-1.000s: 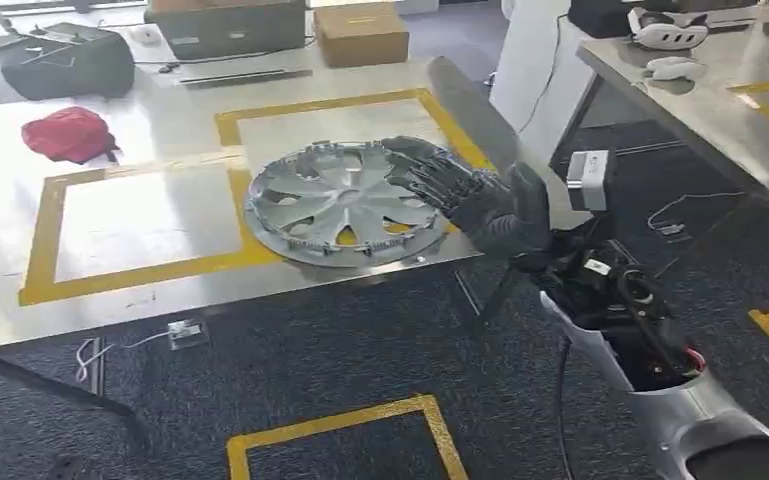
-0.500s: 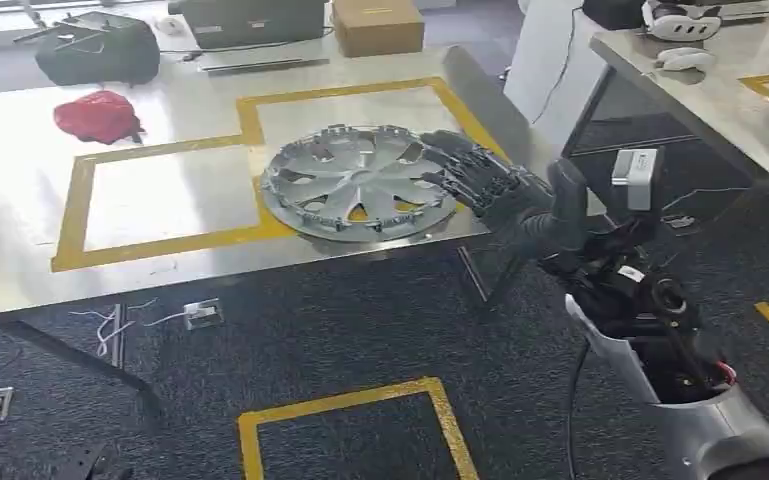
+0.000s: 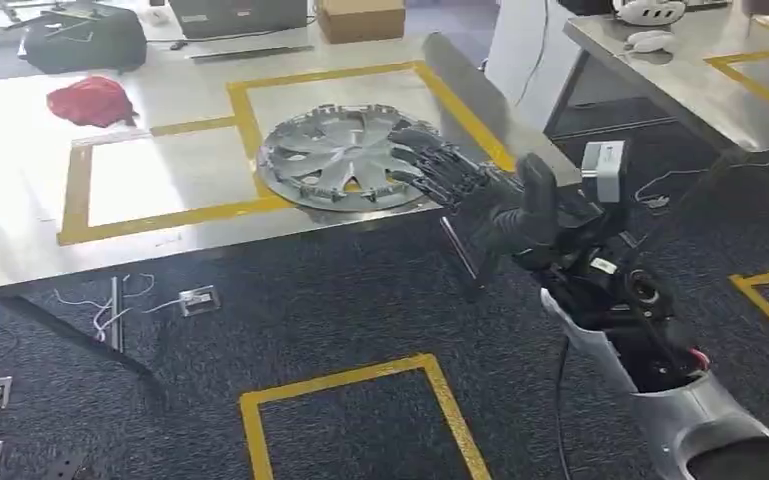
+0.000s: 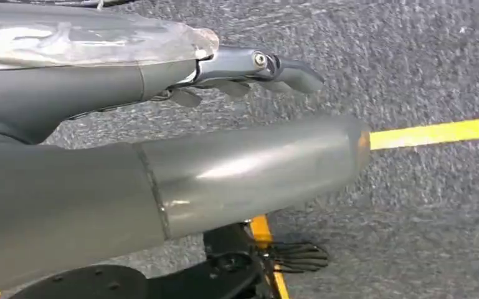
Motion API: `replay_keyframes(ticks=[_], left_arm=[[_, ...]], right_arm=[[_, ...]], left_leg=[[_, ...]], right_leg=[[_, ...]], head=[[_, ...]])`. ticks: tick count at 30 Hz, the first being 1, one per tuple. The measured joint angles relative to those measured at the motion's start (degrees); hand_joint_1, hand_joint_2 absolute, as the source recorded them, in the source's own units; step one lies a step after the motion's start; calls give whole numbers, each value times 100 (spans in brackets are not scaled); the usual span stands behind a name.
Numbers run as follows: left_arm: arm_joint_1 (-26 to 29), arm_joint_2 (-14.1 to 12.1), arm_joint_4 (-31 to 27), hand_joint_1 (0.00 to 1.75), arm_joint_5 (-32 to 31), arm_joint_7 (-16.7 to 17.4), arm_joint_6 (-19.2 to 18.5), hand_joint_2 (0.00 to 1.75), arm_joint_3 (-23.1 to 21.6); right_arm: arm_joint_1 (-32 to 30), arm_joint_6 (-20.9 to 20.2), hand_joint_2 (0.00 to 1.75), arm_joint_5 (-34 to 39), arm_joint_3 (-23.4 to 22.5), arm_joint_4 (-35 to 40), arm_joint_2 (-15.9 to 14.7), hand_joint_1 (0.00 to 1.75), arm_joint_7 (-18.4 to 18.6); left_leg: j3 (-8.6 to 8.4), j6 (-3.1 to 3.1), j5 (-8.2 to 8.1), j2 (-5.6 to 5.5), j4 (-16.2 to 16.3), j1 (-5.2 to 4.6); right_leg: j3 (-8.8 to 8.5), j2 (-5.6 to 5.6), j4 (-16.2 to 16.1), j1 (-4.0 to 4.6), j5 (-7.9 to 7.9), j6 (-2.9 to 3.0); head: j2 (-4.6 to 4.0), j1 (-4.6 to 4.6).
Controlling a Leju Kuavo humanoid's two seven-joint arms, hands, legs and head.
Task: Take the parts from the cabinet and place them on the table.
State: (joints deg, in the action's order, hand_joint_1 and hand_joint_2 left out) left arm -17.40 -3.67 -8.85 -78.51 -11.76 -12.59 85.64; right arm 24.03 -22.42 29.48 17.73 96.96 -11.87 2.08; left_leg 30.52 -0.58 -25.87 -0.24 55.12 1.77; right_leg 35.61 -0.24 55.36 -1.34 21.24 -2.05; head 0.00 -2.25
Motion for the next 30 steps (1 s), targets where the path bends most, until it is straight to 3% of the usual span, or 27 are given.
replay_keyframes(ticks=[1,2,3,4,5,6,7,8,9,10,11,12,14,15,16,17,19,20,21,22,23,24,25,26,27,29,30], left_arm=[[-8,-4,0,0,24,0,7,0,0],[-3,-9,0,0,37,-4,11,0,0],[6,-9,0,0,41,-4,18,0,0],[11,-9,0,0,52,-4,20,0,0],[19,-7,0,0,54,-4,26,0,0],[29,-7,0,0,72,-4,35,0,0],[37,-7,0,0,81,-4,42,0,0],[40,-7,0,0,96,-4,52,0,0],[39,-9,0,0,105,-4,57,0,0],[41,-4,0,0,120,-4,57,0,0],[35,-4,0,0,122,-4,57,0,0],[39,-11,0,0,133,-2,59,0,0],[46,-17,0,0,138,0,59,0,0],[55,-17,0,0,140,0,59,0,0],[66,-17,0,0,140,2,59,0,2],[66,-24,0,0,144,4,59,0,0],[68,-42,0,0,155,4,61,0,0],[78,-44,0,0,157,4,61,0,2],[86,-44,0,0,155,2,61,0,2],[88,-44,0,0,155,-4,61,0,2],[85,-46,0,0,155,-7,61,0,2],[79,-48,0,0,155,-11,61,0,0],[70,-61,0,0,153,-13,61,0,0],[53,-70,0,0,153,-13,61,0,2],[52,-68,0,0,151,-15,61,0,0],[63,-72,0,0,148,-15,61,0,2],[68,-68,0,0,148,-15,59,0,0]], right_arm=[[22,-31,0,7,15,-22,0,0,-35],[47,-51,0,7,22,-51,2,0,-84],[73,-72,0,-8,26,-83,2,0,-118],[85,-83,0,-13,26,-116,2,0,-140],[85,-92,0,-15,31,-151,2,0,-160],[88,-105,0,-17,39,-186,2,0,-177],[109,-140,0,-46,48,-226,2,0,-188],[135,-157,0,-81,59,-256,2,0,-197],[173,-188,0,-90,66,-285,2,0,-221],[223,-236,0,-87,68,-311,2,0,-263],[265,-269,0,-87,77,-330,4,0,-285],[277,-302,0,-83,83,-370,4,0,-322],[327,-372,0,-90,94,-457,4,0,-398],[341,-389,0,-90,101,-497,15,0,-420],[372,-407,0,-90,116,-531,39,0,-440],[388,-420,0,-90,125,-551,52,0,-457],[384,-439,0,-118,127,-621,65,0,-466],[384,-457,0,-148,129,-662,74,0,-472],[383,-479,0,-212,136,-700,94,0,-472],[383,-505,0,-227,142,-741,98,0,-475],[385,-505,0,-229,149,-772,103,0,-475],[387,-503,0,-249,151,-789,107,0,-475],[398,-503,0,-286,151,-809,109,0,-477],[407,-501,0,-288,147,-826,109,0,-483],[408,-498,0,-291,149,-842,109,0,-483],[414,-501,0,-291,151,-872,111,0,-483],[410,-501,0,-291,153,-883,111,0,-479]], left_leg=[[67,74,49,1,0,-8],[132,125,103,2,0,-15],[198,137,158,4,0,-26],[270,145,215,4,2,-39],[340,150,272,3,4,-53],[414,142,329,1,5,-63],[490,130,391,-4,8,-70],[548,112,445,-9,8,-76],[599,91,496,-14,8,-81],[628,60,544,-13,10,-78],[644,21,586,-11,8,-82],[621,-26,656,-10,-42,-67],[617,-102,772,-16,-99,-45],[638,-137,774,-19,-123,-50],[727,-155,505,-14,24,-41],[868,-176,88,-13,376,-38],[1119,-231,-531,-12,1296,-35],[1190,-257,-592,-11,1683,-34],[1158,-268,-447,-11,1834,-33],[1015,-268,-226,-11,1743,-33],[766,-259,-17,-11,1444,-33],[403,-235,102,-10,947,-33],[-7,-204,17,-10,392,-37],[-303,-165,-166,-15,-115,-84],[-274,-83,-154,-4,-108,-89],[-240,2,-113,-14,-113,-114],[-212,80,-49,-5,-157,-67]], right_leg=[[92,0,216,3,308,-11],[203,0,644,2,683,-16],[321,3,1122,6,996,-29],[408,3,1569,6,1215,-36],[423,3,1854,6,1265,-33],[326,3,1891,8,1149,-19],[99,3,1665,11,913,8],[-205,3,1264,21,699,40],[-593,9,712,36,581,87],[-918,18,167,58,763,146],[-1123,25,-199,98,867,158],[-1073,24,-145,130,808,163],[-1031,24,-170,159,727,221],[-936,-7,-258,76,619,285],[-934,-30,-265,89,539,315],[-823,-39,-266,90,474,384],[-632,-44,-256,99,330,392],[-527,-46,-244,101,258,392],[-428,-44,-231,101,192,386],[-337,-45,-217,101,135,376],[-251,-42,-198,100,86,359],[-181,-42,-173,100,40,339],[-148,-43,-136,100,6,310],[-87,-51,-100,137,-19,282],[-101,-58,-120,136,-80,241],[-94,-61,-135,116,-153,177],[-76,-48,-142,148,-188,131]], head=[[0,-39],[0,-85],[0,-129],[0,-142],[0,-164],[0,-186],[0,-205],[0,-225],[0,-245],[0,-262],[0,-271],[0,-218],[0,-284],[0,-275],[0,-223],[0,-153],[0,-66],[0,-50],[0,-28],[0,4],[0,35],[0,63],[0,79],[0,94],[0,59],[0,48],[0,39]])
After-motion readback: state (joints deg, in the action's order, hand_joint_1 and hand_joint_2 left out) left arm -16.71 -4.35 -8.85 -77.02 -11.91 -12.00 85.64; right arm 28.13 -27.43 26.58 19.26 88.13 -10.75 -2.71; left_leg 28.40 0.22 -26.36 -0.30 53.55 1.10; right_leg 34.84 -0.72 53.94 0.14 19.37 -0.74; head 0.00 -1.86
